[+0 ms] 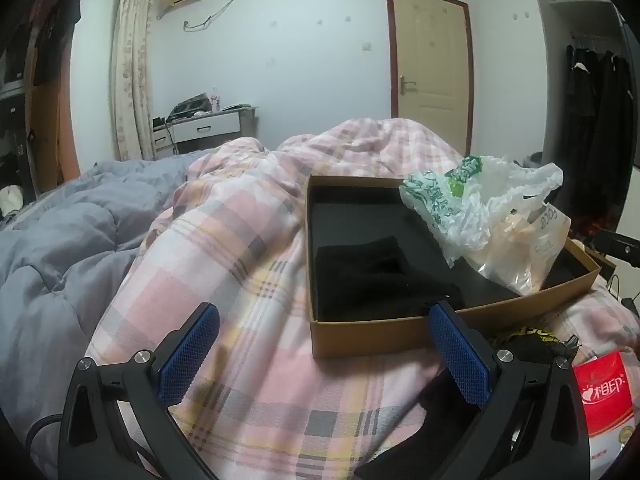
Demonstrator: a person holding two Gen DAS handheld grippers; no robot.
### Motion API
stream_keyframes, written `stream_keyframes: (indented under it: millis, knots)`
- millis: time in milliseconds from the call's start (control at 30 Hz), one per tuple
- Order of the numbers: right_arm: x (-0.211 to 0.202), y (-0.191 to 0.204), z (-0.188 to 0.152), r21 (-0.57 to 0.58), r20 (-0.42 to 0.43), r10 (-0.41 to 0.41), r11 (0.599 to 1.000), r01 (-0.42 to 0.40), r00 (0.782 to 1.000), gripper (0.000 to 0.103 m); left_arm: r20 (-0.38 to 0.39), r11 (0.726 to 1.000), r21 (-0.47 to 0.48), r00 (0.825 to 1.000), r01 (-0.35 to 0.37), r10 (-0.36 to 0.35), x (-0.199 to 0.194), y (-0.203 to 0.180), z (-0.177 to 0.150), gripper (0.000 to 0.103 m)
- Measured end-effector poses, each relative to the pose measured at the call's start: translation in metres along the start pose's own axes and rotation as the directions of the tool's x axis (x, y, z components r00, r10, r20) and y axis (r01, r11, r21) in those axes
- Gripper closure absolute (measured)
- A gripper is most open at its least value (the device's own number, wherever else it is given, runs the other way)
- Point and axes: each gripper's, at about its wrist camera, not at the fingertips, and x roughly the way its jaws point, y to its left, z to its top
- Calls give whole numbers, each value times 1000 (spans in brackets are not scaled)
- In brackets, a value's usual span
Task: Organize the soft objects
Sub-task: 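Reach the left tool to the red-and-white tissue pack and close on it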
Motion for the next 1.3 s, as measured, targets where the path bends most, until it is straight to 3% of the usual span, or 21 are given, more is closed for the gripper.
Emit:
stream_keyframes:
  millis: [100, 200, 267, 367, 533, 600, 700, 833, 1067, 1167, 1300]
  knots:
    - [0, 0, 0, -4, 0, -3, 1000, 3, 1000, 7, -72, 993, -24, 991, 115, -116, 4, 2, 2, 0]
    - [0, -1, 0, -2, -3, -3, 1000, 3, 1000, 7, -109, 970, -80, 965, 230, -238, 0, 7, 8, 0]
    - [0, -1, -1, -2, 0, -1, 1000, 1, 1000, 7, -136, 947, -106, 938, 305, -317, -3, 8, 12, 0]
    - [0, -1, -1, 0, 0, -1, 1000, 1, 1000, 7, -133, 893, -139, 885, 429, -446, -22, 10, 20, 0]
    - [0, -2, -1, 2, -1, 0, 1000, 0, 1000, 7, -145, 825, -90, 812, 558, -565, -41, -13, 23, 0]
    - [0, -2, -1, 2, -1, 0, 1000, 0, 1000, 7, -181, 787, -69, 768, 613, -614, -42, -29, 20, 0]
    - [0, -2, -1, 2, 0, 0, 1000, 0, 1000, 7, -276, 716, -51, 680, 696, -680, -41, -59, 8, 0]
    - [0, -2, -1, 2, -1, 0, 1000, 0, 1000, 7, -369, 664, -28, 609, 747, -702, -36, -86, -5, 0]
    - [0, -2, -1, 2, -1, 0, 1000, 0, 1000, 7, -426, 615, -57, 538, 787, -728, -32, -94, -20, 0]
    - [0, -3, -1, 3, -1, 1, 1000, -1, 1000, 7, -455, 614, -62, 525, 787, -719, -24, -95, -25, 0]
    - [0, -2, -1, 3, -2, 0, 1000, 0, 1000, 7, -477, 619, -41, 529, 784, -702, -24, -97, -29, 0]
